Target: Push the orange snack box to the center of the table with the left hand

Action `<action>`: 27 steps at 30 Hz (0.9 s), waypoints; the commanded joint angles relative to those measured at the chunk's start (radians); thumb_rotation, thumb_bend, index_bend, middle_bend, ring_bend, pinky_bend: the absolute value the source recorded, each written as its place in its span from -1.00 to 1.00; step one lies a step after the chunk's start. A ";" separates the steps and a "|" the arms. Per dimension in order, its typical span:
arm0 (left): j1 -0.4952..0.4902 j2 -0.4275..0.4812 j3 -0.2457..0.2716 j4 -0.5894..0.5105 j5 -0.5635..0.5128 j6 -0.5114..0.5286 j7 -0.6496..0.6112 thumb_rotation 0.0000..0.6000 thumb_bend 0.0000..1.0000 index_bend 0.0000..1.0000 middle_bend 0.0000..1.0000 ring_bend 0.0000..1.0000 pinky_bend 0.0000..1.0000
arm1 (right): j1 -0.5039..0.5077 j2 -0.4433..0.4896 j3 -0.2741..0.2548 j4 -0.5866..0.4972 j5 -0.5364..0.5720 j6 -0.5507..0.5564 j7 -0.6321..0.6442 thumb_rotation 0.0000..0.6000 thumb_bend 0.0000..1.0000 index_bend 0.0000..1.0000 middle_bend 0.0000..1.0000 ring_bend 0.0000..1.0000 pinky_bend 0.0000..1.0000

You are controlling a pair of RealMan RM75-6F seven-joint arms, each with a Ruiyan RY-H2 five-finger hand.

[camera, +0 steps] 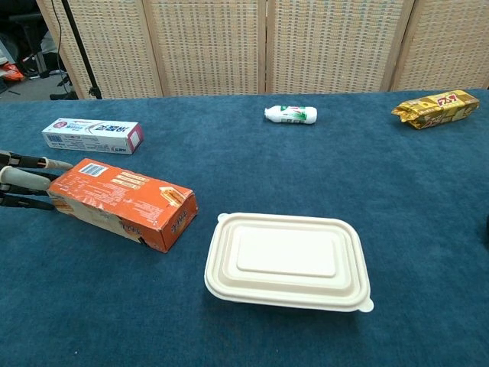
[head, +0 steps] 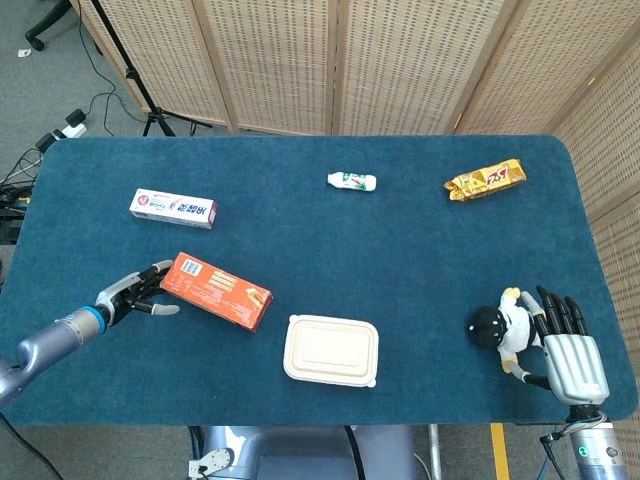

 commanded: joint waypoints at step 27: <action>-0.029 -0.047 -0.136 -0.051 -0.131 -0.128 0.183 1.00 -0.95 -1.00 -1.00 -1.00 -1.00 | 0.004 0.000 -0.001 0.004 0.005 -0.010 0.004 1.00 -0.89 -0.96 -1.00 -1.00 -1.00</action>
